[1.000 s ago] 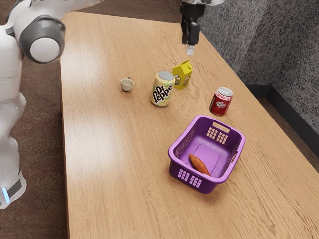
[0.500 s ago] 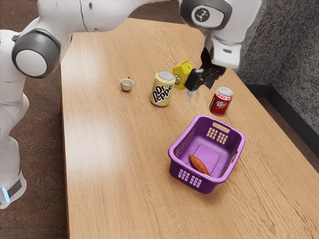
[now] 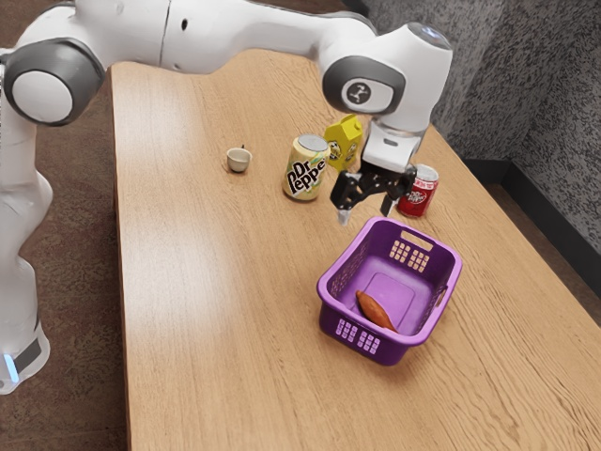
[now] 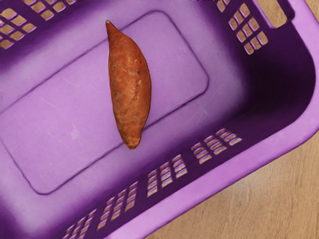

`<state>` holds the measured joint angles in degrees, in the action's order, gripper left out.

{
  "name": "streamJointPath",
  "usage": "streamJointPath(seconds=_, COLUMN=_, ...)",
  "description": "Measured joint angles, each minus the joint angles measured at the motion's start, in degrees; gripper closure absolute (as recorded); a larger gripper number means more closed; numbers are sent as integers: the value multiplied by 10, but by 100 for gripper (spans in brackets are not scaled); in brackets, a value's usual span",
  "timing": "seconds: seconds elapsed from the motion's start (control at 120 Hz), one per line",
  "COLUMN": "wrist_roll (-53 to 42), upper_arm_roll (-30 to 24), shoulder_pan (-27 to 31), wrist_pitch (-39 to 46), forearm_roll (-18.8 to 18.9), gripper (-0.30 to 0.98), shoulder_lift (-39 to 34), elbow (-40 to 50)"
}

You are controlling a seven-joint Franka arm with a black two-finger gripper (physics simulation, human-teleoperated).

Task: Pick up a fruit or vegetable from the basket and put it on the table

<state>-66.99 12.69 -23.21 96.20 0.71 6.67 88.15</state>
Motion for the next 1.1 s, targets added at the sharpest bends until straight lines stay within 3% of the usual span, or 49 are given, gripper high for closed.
streamJointPath(seconds=0.267, wrist_roll=-45, upper_arm_roll=9, shoulder_pan=-2, wrist_pitch=37, forearm_roll=-28, gripper=0, shoulder_lift=-8, elbow=29)
streamJointPath(seconds=0.733, wrist_roll=-59, upper_arm_roll=-13, shoulder_pan=0, wrist_pitch=65, forearm_roll=-63, gripper=0, shoulder_lift=113, elbow=-44)
streamJointPath(seconds=1.1, wrist_roll=-23, upper_arm_roll=15, shoulder_pan=-6, wrist_pitch=54, forearm_roll=-71, gripper=1, shoulder_lift=104, elbow=-4)
